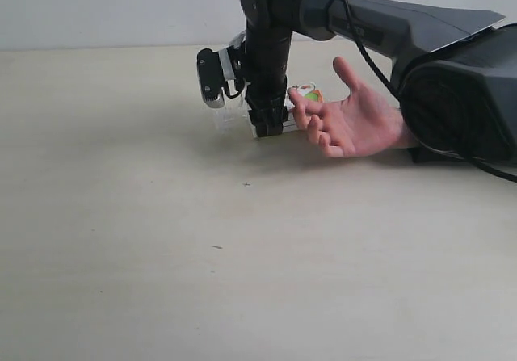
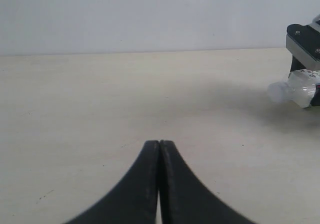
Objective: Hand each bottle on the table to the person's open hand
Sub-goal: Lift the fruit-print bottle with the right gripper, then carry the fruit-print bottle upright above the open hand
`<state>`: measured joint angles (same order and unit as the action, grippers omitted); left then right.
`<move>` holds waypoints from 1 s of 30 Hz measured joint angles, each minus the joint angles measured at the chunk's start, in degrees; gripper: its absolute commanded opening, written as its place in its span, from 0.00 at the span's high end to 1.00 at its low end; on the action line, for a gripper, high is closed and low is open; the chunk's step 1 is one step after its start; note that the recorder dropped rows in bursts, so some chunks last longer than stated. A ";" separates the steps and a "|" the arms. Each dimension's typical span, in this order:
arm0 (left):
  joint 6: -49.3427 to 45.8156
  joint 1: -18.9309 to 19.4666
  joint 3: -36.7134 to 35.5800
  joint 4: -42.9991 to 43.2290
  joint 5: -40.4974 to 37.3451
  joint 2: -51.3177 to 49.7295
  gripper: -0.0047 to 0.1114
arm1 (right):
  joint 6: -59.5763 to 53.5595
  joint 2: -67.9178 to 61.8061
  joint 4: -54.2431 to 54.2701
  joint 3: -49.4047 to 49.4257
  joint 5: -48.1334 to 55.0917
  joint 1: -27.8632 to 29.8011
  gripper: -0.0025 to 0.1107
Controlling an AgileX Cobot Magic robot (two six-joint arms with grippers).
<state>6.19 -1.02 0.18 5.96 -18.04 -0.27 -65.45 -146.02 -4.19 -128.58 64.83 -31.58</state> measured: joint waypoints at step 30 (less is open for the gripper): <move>0.00 0.00 0.00 0.00 0.00 0.00 0.94 | 8.33 7.93 -6.31 0.00 0.11 0.00 0.91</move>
<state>6.19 -1.02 0.18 5.96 -18.04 -0.27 -57.12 -138.08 -10.50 -128.58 64.94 -31.58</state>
